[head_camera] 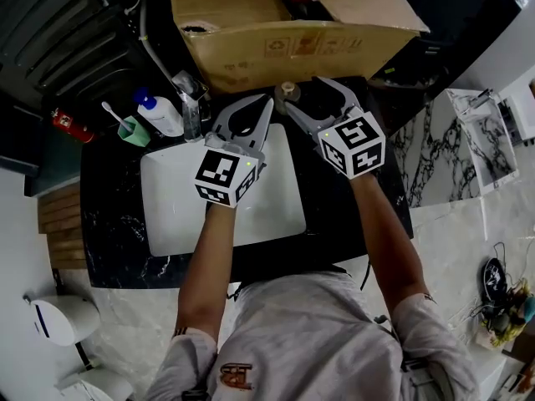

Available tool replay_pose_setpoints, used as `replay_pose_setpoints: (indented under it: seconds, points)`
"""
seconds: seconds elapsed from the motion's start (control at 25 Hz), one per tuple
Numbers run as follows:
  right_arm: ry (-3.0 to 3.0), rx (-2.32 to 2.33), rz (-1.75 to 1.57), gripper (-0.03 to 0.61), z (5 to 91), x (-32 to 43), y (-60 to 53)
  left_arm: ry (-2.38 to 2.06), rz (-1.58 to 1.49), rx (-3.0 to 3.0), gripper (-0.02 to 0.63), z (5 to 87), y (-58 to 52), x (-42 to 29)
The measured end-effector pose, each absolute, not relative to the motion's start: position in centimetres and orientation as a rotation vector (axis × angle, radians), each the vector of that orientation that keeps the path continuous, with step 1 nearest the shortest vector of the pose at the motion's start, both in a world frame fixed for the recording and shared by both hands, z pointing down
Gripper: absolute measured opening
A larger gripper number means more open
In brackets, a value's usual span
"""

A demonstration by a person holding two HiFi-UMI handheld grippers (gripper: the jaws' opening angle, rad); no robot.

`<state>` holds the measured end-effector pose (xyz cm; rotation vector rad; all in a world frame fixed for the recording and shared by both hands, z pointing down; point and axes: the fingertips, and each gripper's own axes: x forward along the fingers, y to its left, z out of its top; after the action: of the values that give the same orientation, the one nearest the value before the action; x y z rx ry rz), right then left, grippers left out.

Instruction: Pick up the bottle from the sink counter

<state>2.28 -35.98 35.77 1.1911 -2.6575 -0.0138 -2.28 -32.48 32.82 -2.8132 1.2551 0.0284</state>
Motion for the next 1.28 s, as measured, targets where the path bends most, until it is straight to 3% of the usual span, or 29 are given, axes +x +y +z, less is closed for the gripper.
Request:
replay_pose_setpoints:
  seconds: [0.64, 1.28]
  points:
    - [-2.476, 1.143, 0.150, 0.350, 45.7, 0.8, -42.2, 1.283, -0.009, -2.864, 0.000, 36.8, -35.2, -3.0]
    - [-2.457, 1.082, 0.236, 0.353, 49.4, -0.4, -44.2, 1.272, -0.045, -2.905, 0.000, 39.0, -36.1, -2.7]
